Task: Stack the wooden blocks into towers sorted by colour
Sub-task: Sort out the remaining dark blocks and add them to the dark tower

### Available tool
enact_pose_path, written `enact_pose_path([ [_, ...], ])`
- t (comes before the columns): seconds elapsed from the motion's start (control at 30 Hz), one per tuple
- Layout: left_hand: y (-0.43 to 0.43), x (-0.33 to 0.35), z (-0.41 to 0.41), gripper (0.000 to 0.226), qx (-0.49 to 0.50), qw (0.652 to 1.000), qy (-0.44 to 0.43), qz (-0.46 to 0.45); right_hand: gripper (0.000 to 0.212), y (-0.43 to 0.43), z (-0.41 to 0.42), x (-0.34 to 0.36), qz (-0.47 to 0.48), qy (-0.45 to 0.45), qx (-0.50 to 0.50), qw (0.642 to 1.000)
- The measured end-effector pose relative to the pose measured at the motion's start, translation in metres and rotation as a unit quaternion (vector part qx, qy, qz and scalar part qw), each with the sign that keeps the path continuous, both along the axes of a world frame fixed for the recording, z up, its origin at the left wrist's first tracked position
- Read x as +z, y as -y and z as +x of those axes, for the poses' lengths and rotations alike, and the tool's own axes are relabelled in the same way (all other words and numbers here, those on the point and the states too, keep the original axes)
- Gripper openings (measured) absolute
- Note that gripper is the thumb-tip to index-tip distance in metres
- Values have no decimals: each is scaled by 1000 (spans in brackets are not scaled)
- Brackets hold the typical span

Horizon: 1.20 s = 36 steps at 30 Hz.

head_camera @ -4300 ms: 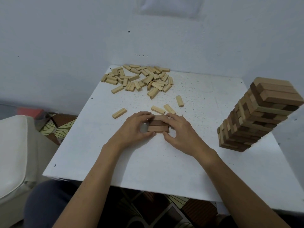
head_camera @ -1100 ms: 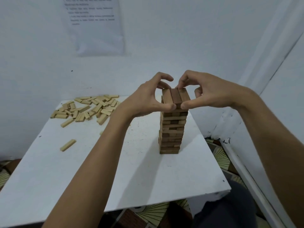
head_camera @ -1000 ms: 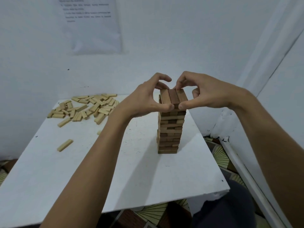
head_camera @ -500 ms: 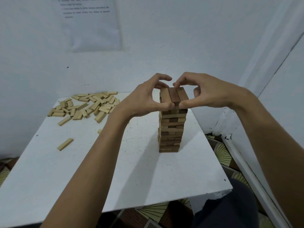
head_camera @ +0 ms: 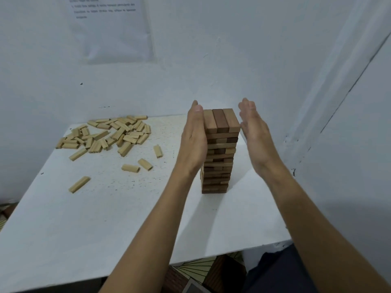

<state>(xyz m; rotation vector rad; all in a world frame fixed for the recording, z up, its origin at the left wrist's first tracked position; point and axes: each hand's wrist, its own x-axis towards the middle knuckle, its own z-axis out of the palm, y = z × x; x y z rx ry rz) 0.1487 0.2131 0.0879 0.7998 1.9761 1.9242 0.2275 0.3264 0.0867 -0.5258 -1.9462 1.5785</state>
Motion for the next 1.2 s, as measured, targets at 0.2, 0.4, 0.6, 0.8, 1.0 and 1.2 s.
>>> enact_pose_path([
  [0.2,-12,-8,2,74,-4,998,68,18,85,11,-9,-6,-67,-42,4,997],
  [0.4,-16,-6,2,75,-10,998,56,7,79,17,-11,-11,-68,-33,8,997],
  [0.6,-16,-5,1,71,-9,999,44,12,79,16,-15,-14,-73,-42,4,996],
  [0.8,-16,-5,-1,86,8,998,57,22,97,9,-20,-20,-56,-44,11,997],
  [1.0,-9,-11,11,51,-2,998,43,45,92,8,-17,-30,-62,-38,33,997],
  [1.2,-13,-19,12,60,-4,998,46,47,89,10,-18,-36,-84,-33,49,995],
])
